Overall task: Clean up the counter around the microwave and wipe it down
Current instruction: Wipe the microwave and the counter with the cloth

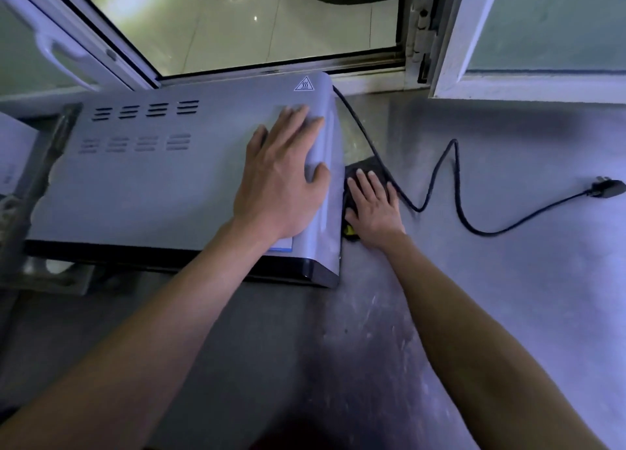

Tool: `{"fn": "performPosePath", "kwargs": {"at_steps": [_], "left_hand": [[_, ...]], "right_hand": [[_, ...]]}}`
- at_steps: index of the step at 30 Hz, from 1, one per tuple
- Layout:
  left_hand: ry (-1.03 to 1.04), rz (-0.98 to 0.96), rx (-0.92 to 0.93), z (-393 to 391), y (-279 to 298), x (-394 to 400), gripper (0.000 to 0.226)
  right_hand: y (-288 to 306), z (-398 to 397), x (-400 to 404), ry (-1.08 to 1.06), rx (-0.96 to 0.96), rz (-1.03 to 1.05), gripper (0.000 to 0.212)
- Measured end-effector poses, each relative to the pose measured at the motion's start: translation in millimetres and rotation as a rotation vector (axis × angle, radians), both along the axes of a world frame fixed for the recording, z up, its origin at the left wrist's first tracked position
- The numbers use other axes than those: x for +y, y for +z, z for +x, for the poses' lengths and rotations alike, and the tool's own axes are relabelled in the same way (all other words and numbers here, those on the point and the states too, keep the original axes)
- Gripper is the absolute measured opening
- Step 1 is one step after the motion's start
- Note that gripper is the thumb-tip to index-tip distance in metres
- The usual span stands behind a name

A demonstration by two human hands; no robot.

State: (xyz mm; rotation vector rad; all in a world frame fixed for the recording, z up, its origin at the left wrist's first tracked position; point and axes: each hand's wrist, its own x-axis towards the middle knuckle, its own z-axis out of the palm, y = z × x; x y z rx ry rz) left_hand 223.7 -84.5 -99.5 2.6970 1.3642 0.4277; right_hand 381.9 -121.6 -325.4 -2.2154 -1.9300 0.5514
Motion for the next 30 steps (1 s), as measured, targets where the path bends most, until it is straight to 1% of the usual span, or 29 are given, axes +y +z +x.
{"fn": "performPosePath", "kwargs": {"at_steps": [3,7,10,13,17,21,25,27,30], "left_hand": [[0.007,0.0,-0.013,-1,-1,0,0.056],[0.014,-0.006,-0.032,-2,-1,0,0.055],[-0.01,0.012,-0.015,-2,0,1,0.051],[-0.018,0.019,-0.011,-2,0,2,0.049],[-0.026,0.016,-0.088,-2,2,-1,0.042],[-0.048,-0.018,-0.18,-7,6,-4,0.039],[-0.085,-0.094,-0.14,-24,17,-12,0.035],[-0.11,-0.121,-0.148,-40,23,-21,0.033],[-0.165,-0.099,-0.216,-77,26,-43,0.027]], "right_hand": [[-2,10,25,-0.013,-0.017,-0.018,0.071],[0,16,12,-0.064,-0.003,-0.007,0.074],[5,22,-19,-0.126,0.032,-0.017,0.074],[6,23,-65,-0.165,-0.006,-0.01,0.073],[2,10,-128,-0.23,-0.003,-0.032,0.072],[1,-19,-180,-0.29,-0.019,-0.057,0.071],[2,-72,-208,-0.33,0.018,-0.065,0.076],[0,-103,-216,-0.327,0.018,-0.057,0.076],[-2,-148,-222,-0.313,0.01,-0.064,0.075]]}}
